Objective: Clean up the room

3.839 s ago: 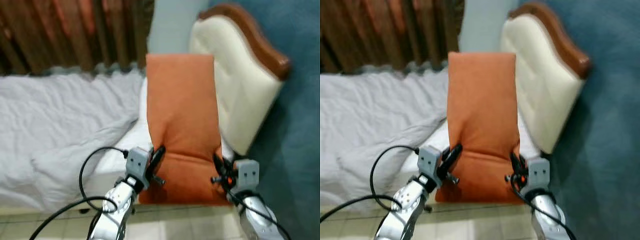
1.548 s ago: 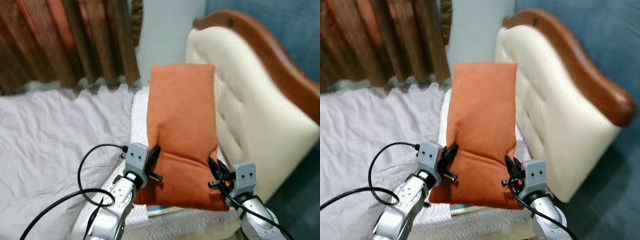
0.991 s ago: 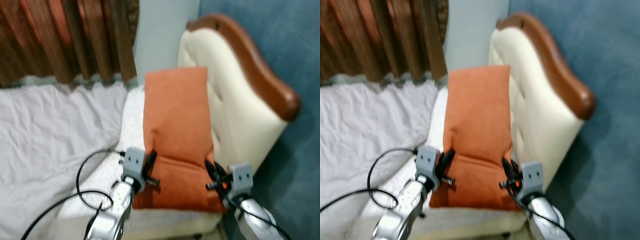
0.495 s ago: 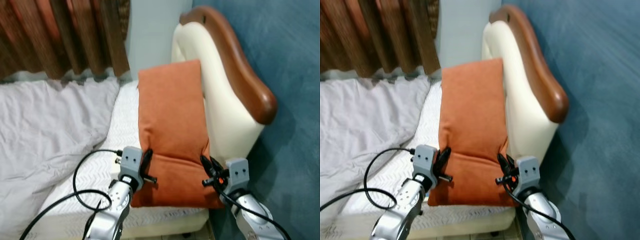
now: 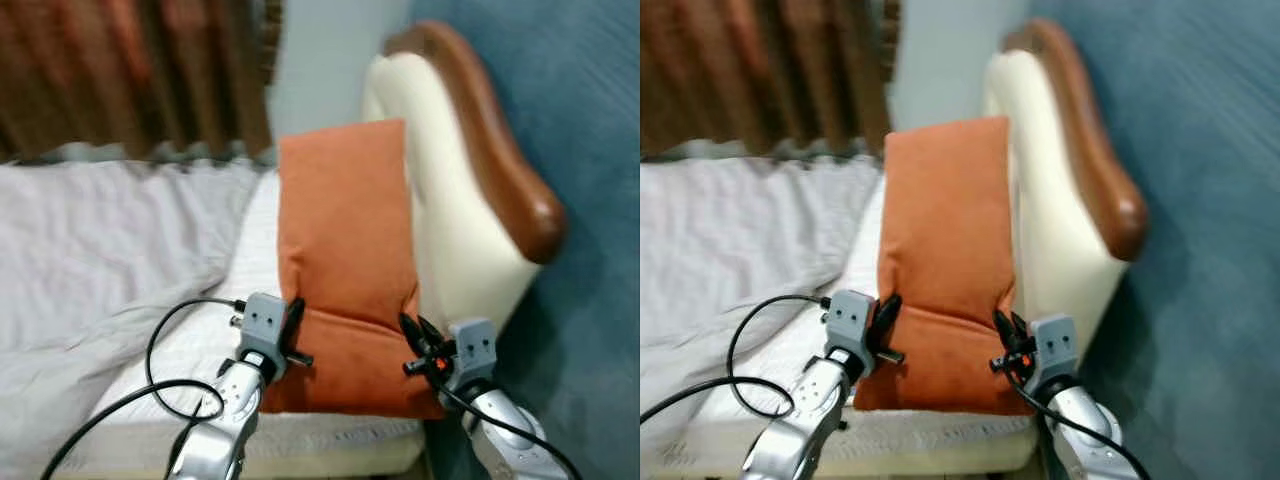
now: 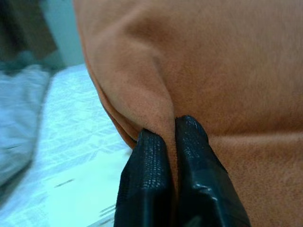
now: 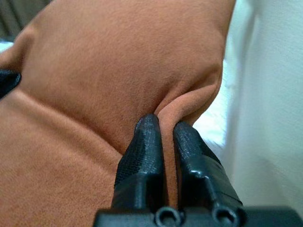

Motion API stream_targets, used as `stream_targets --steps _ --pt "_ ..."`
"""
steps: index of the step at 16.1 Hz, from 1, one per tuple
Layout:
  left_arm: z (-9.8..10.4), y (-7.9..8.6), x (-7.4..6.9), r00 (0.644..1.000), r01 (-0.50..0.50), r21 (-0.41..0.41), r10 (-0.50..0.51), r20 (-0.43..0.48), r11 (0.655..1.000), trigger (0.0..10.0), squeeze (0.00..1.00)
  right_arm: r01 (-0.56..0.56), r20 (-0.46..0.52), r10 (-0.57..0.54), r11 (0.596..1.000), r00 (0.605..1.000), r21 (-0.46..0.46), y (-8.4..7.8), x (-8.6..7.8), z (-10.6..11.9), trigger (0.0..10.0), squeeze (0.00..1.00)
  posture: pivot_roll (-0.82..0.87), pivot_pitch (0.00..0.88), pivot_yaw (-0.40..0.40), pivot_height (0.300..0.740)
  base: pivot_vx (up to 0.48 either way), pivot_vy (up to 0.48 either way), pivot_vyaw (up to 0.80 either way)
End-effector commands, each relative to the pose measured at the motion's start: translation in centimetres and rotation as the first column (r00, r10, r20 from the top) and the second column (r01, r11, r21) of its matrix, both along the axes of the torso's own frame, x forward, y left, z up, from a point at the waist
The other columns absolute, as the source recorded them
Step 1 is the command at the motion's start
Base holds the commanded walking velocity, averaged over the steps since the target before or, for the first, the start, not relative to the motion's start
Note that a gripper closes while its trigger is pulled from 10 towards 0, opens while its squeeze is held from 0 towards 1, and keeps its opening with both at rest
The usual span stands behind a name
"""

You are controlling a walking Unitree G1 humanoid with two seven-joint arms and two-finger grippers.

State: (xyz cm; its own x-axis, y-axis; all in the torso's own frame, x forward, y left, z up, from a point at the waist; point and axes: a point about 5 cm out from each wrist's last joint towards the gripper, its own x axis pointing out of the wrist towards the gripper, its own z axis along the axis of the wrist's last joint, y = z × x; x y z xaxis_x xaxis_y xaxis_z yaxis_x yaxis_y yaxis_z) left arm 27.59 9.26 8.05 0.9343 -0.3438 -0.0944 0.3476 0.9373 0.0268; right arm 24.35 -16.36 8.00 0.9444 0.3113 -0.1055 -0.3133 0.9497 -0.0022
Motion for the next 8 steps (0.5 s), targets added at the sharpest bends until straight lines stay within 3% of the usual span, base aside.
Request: stream_targets --steps 1,7,8 --pt "1.62 4.54 1.37 0.974 -0.212 0.024 0.209 0.091 0.977 10.0 0.0 0.098 -0.003 -0.098 0.994 0.995 -0.048 -2.66 -0.14 -0.01 10.0 0.0 -0.09 0.017 -0.008 0.74 0.48 0.0 0.0" --pt "1.27 3.8 1.31 0.977 -0.202 0.018 0.2 0.076 0.979 10.0 0.0 0.08 -0.007 -0.08 0.995 0.997 -0.063 -2.73 -0.22 -0.07 10.0 0.0 -0.09 0.011 -0.013 0.74 0.48 0.0 0.0" --pt "1.19 3.65 1.39 0.978 -0.198 0.018 0.197 0.071 0.98 10.0 0.0 0.081 -0.009 -0.081 0.995 0.997 -0.064 -2.76 -0.14 -0.06 10.0 0.0 -0.09 0.011 -0.013 0.74 0.465 0.0 0.75"
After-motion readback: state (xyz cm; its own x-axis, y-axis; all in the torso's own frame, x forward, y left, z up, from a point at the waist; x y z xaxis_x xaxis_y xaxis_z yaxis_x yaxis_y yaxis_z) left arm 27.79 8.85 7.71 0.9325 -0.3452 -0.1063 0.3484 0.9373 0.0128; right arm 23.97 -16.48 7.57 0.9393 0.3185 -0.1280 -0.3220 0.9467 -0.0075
